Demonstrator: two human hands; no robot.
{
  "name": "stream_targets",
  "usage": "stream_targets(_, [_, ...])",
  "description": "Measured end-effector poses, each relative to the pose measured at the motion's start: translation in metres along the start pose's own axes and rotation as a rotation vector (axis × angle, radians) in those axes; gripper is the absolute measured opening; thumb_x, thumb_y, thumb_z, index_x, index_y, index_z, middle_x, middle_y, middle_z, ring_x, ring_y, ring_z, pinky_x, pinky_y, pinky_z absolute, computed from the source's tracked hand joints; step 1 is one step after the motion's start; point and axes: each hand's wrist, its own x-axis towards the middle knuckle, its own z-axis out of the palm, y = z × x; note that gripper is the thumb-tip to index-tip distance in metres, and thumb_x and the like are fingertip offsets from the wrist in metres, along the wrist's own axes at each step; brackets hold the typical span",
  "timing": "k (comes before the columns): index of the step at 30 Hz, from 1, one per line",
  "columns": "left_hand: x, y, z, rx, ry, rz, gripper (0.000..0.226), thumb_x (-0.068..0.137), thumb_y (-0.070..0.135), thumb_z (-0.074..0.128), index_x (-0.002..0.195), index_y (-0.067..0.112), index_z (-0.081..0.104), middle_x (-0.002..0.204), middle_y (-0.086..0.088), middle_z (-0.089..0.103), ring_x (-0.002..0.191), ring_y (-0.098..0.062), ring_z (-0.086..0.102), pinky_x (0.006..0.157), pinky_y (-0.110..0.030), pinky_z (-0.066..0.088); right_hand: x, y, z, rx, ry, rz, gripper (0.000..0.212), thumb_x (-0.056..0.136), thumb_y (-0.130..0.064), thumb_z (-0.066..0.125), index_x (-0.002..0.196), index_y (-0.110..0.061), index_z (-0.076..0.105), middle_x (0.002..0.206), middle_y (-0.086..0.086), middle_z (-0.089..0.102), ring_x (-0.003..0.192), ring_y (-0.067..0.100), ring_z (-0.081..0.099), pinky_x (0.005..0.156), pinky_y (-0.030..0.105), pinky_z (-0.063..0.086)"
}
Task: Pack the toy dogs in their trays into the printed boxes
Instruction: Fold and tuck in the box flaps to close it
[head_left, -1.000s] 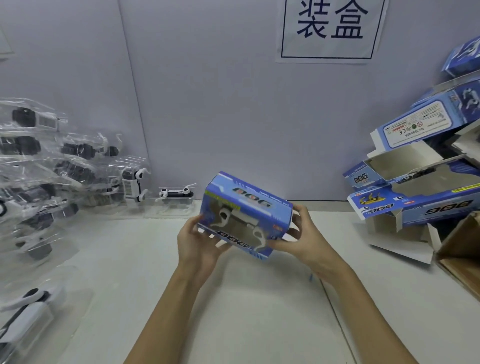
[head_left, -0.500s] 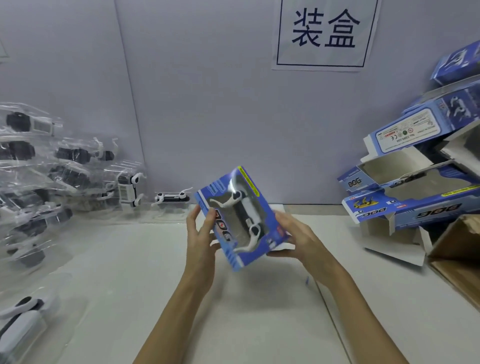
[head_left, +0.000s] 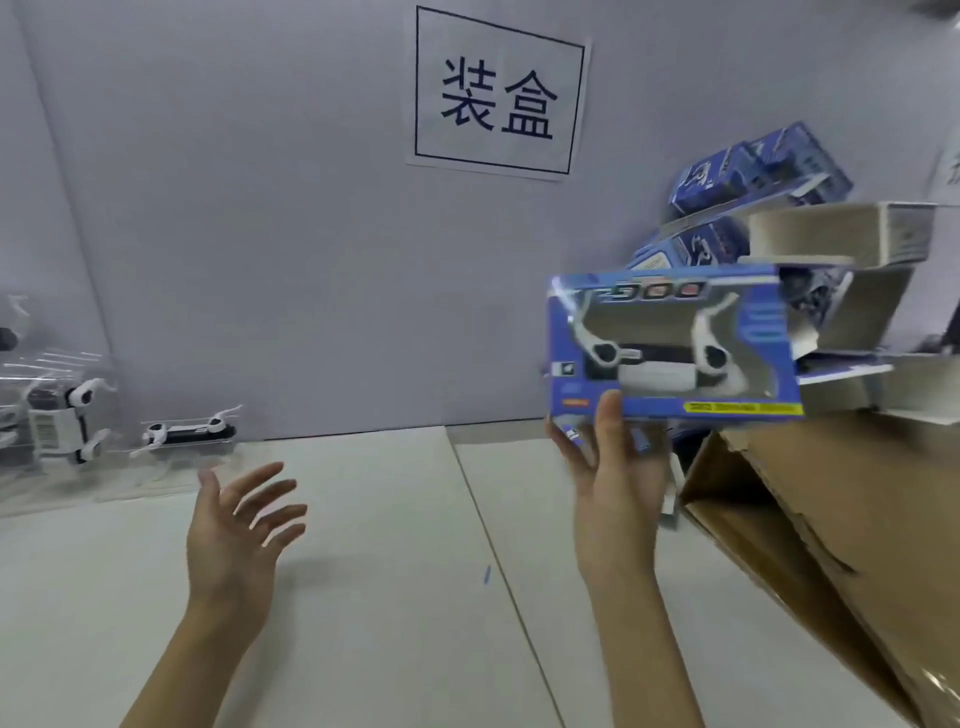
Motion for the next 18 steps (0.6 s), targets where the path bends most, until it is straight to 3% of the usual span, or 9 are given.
stream_targets(2, [-0.002, 0.000, 0.000, 0.005, -0.003, -0.025, 0.064, 0.105, 0.065, 0.033, 0.107, 0.015, 0.073, 0.099, -0.006, 0.071, 0.078, -0.025, 0.064, 0.078, -0.039, 0.048, 0.016, -0.010, -0.011, 0.073, 0.162, -0.054, 0.088, 0.074, -0.042, 0.083, 0.146, -0.015, 0.040, 0.138, 0.010, 0.065, 0.122, 0.022, 0.068, 0.097, 0.039, 0.060])
stream_targets(4, [-0.003, -0.002, 0.001, 0.022, -0.016, -0.024, 0.064, 0.106, 0.063, 0.033, 0.107, 0.012, 0.072, 0.096, -0.008, 0.071, 0.074, -0.025, 0.064, 0.076, -0.039, 0.047, 0.032, -0.013, -0.022, -0.054, 0.196, 0.050, 0.097, 0.075, -0.042, 0.083, 0.154, -0.016, 0.034, 0.142, 0.012, 0.060, 0.121, 0.018, 0.069, 0.103, 0.036, 0.057])
stream_targets(6, [-0.002, -0.004, 0.000, 0.035, -0.036, -0.020, 0.065, 0.106, 0.062, 0.034, 0.105, 0.011, 0.073, 0.092, -0.008, 0.072, 0.068, -0.023, 0.065, 0.075, -0.040, 0.047, 0.046, -0.005, -0.035, -0.300, 0.146, 0.119, 0.071, 0.087, -0.030, 0.082, 0.147, -0.019, 0.046, 0.139, 0.011, 0.062, 0.110, 0.013, 0.071, 0.094, 0.028, 0.058])
stream_targets(8, [-0.001, -0.004, -0.001, 0.047, -0.049, -0.023, 0.065, 0.106, 0.062, 0.034, 0.104, 0.010, 0.073, 0.088, -0.007, 0.072, 0.063, -0.021, 0.066, 0.072, -0.039, 0.048, 0.060, 0.008, -0.045, -0.579, 0.113, 0.031, 0.045, 0.093, -0.016, 0.079, 0.131, -0.019, 0.057, 0.134, 0.012, 0.064, 0.102, 0.006, 0.068, 0.083, 0.014, 0.055])
stream_targets(10, [-0.001, -0.003, 0.000, 0.052, -0.051, -0.031, 0.065, 0.106, 0.063, 0.035, 0.103, 0.010, 0.073, 0.085, -0.007, 0.072, 0.062, -0.021, 0.065, 0.068, -0.036, 0.051, 0.073, 0.021, -0.052, -0.952, 0.088, -0.150, 0.040, 0.091, -0.010, 0.079, 0.124, -0.019, 0.059, 0.135, 0.012, 0.061, 0.103, 0.007, 0.061, 0.082, 0.003, 0.046])
stream_targets(11, [-0.001, -0.003, 0.000, 0.054, -0.046, -0.033, 0.065, 0.105, 0.062, 0.035, 0.103, 0.010, 0.072, 0.085, -0.006, 0.071, 0.062, -0.021, 0.065, 0.068, -0.036, 0.050, 0.080, 0.028, -0.053, -1.213, 0.049, -0.238, 0.045, 0.089, -0.011, 0.081, 0.128, -0.019, 0.059, 0.141, 0.011, 0.057, 0.115, 0.015, 0.058, 0.090, 0.004, 0.041])
stream_targets(13, [-0.001, -0.004, -0.001, 0.057, -0.039, -0.032, 0.064, 0.106, 0.062, 0.036, 0.103, 0.009, 0.072, 0.084, -0.007, 0.070, 0.062, -0.022, 0.063, 0.070, -0.037, 0.047, 0.091, 0.044, -0.061, -1.754, -0.098, -0.290, 0.066, 0.090, -0.024, 0.081, 0.148, -0.024, 0.049, 0.165, 0.012, 0.033, 0.150, 0.031, 0.032, 0.116, 0.034, 0.033])
stream_targets(15, [-0.001, -0.004, -0.001, 0.052, -0.041, -0.034, 0.065, 0.106, 0.061, 0.035, 0.104, 0.008, 0.072, 0.083, -0.007, 0.069, 0.062, -0.022, 0.062, 0.070, -0.037, 0.046, 0.102, 0.055, -0.072, -2.145, -0.219, -0.209, 0.086, 0.095, -0.041, 0.073, 0.164, -0.031, 0.023, 0.175, 0.012, 0.001, 0.161, 0.036, -0.001, 0.126, 0.060, 0.012])
stream_targets(18, [-0.001, -0.004, 0.001, 0.049, -0.038, -0.047, 0.065, 0.107, 0.059, 0.034, 0.103, 0.006, 0.072, 0.082, -0.009, 0.067, 0.061, -0.023, 0.060, 0.069, -0.037, 0.046, 0.118, 0.052, -0.080, -2.370, -0.262, -0.218, 0.072, 0.104, -0.040, 0.058, 0.165, -0.037, 0.021, 0.176, 0.009, 0.004, 0.161, 0.037, -0.001, 0.121, 0.074, 0.007])
